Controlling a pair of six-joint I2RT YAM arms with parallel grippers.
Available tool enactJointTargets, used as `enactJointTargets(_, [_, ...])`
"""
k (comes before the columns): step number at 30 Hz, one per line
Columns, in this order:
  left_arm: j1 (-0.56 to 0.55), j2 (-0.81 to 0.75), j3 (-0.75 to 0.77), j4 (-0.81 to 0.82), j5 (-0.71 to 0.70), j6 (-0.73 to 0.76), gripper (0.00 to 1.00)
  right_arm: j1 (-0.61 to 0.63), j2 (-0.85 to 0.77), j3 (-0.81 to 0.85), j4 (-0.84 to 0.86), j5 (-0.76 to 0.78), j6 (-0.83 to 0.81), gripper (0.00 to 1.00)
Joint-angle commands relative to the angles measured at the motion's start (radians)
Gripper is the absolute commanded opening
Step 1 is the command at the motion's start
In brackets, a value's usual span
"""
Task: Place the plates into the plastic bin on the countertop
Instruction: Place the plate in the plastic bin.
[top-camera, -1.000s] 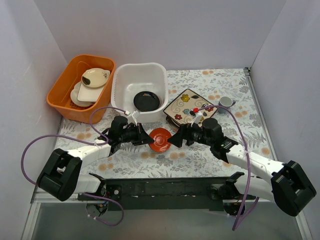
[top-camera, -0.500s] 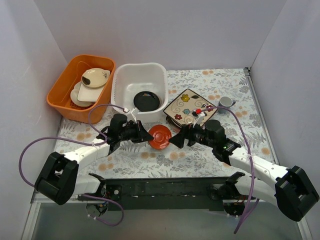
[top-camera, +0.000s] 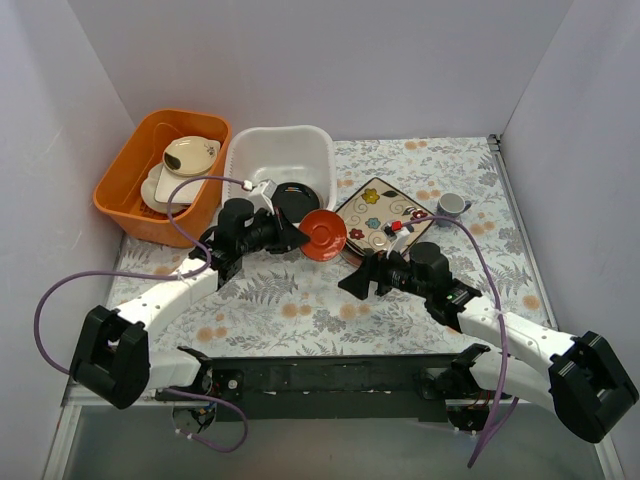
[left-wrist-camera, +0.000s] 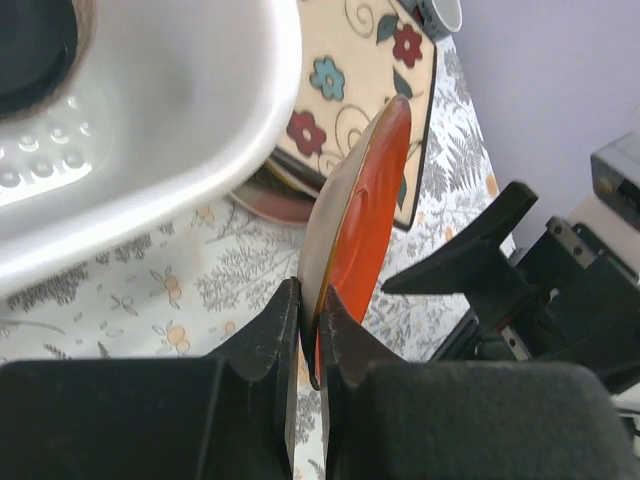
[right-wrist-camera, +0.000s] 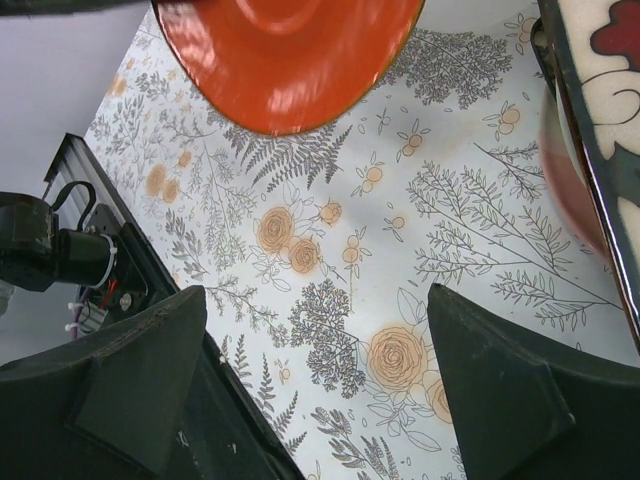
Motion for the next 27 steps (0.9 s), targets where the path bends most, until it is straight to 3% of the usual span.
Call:
enactJointTargets(1, [-0.003,0.025,0.120,-0.013,-0.053,0.044,0.00,0.004,0.007,0.002,0.038,-0.013,-0.018,0.98])
enactJointTargets(11, [0.014,0.148,0.354,-0.113,-0.178,0.072,0.00,0.004,0.016,0.005,0.020,-0.008,-0.031,0.98])
enactJointTargets(27, [0.155,0.329,0.574,-0.172,-0.139,-0.039,0.00,0.003,0.079,0.022,0.024,-0.024,-0.035,0.98])
